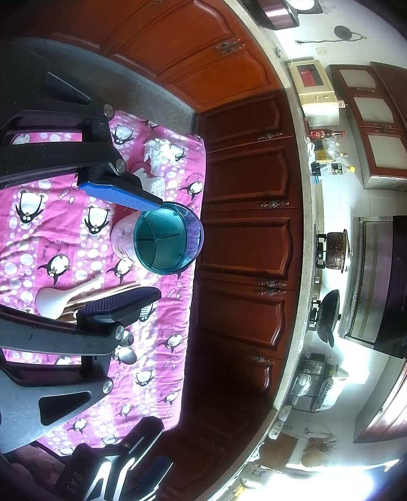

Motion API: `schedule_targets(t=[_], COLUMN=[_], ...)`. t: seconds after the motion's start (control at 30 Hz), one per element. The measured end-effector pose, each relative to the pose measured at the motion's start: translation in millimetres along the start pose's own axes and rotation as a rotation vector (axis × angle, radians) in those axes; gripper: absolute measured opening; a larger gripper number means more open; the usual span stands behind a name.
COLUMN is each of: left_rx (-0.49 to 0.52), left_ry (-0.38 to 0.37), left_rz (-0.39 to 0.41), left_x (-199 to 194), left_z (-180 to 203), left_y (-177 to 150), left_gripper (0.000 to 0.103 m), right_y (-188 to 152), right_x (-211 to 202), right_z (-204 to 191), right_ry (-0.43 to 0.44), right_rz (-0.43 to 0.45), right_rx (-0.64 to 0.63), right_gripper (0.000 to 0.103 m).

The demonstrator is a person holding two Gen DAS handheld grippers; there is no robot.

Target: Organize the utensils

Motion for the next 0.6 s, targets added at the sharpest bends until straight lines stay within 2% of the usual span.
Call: schedule_targets(t=[0.6], left_rx=[0.001], left_ry=[0.001], left_rz=[-0.008], left_x=[4.0], left_z=[0.1], left_y=[-0.4], left_gripper=[0.05], right_y=[-3.6], right_x=[6.6], right_z=[-2.6], right_ry=[-0.006], right_rz=[-0.007], right_rx=[-0.005], right_gripper=[0.099])
Point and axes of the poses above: each gripper's, at about its wrist camera, not at the fingertips, and x roughly the way its jaws point, z to its right, y to its top, the point moved 1 cm from there along x, roughly the way its jaws point, and after that the axes turned 9 degrees about -z, right-handed, at the moved point
